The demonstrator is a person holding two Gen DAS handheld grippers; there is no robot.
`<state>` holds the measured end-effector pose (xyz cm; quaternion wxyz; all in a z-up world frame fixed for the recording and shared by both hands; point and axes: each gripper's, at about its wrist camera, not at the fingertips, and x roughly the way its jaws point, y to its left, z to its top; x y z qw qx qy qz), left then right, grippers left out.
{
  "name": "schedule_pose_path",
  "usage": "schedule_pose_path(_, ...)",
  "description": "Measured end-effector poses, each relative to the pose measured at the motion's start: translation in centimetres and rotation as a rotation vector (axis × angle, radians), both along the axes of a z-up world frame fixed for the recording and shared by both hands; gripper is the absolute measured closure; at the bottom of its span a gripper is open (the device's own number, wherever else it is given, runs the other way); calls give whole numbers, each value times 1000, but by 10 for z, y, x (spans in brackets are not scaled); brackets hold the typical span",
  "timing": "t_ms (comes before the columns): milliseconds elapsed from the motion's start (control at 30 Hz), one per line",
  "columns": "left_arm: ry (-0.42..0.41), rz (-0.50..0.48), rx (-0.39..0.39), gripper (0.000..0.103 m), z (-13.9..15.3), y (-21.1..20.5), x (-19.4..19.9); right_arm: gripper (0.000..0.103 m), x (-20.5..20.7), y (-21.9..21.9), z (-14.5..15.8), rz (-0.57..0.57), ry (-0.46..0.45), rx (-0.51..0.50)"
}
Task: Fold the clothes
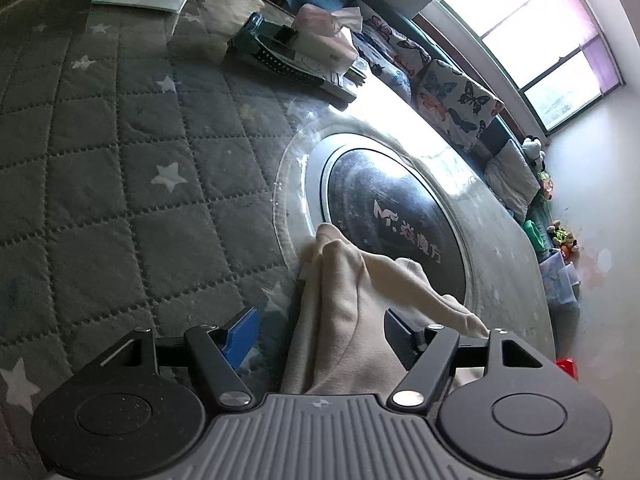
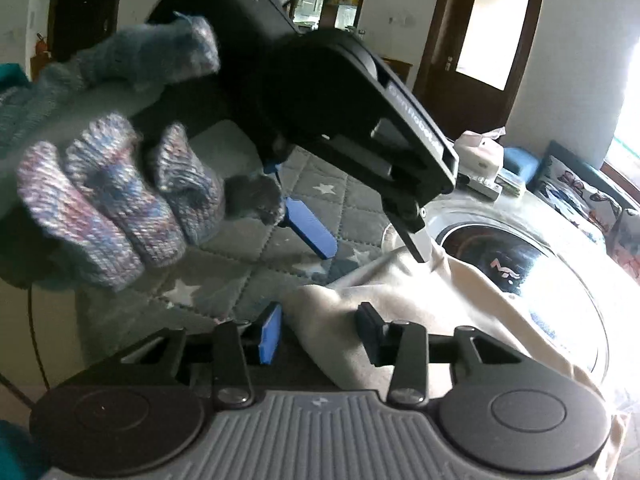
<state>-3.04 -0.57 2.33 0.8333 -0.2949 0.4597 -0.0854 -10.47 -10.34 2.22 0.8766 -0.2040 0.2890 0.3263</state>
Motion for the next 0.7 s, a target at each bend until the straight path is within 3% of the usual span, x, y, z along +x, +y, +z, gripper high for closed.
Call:
schedule_pose_path(100,5,2,-18,27,0,-1,0,90,5,-7,4,-31,28,45)
schedule_pose_path(200,12,2,-42,24,-1,-2,2,92,13,-27,16,-84,101,173)
schedule_pose_path(367,24,-15,-83,26,-3,-11,6,93,18,-55,34,-123,138,312)
schedule_pose_path(467,26,-28,-91,38,-5,-18,8,93,17,-63,38,-128,143,346)
schedule_pose_path(600,32,-37,-85,76,-11,-26,9,93,17,-63,35,-120,154,341)
schedule_pose_path(700,26,-45,-73,81,-13,-31,8,90,12,-62,31,-121,160,327)
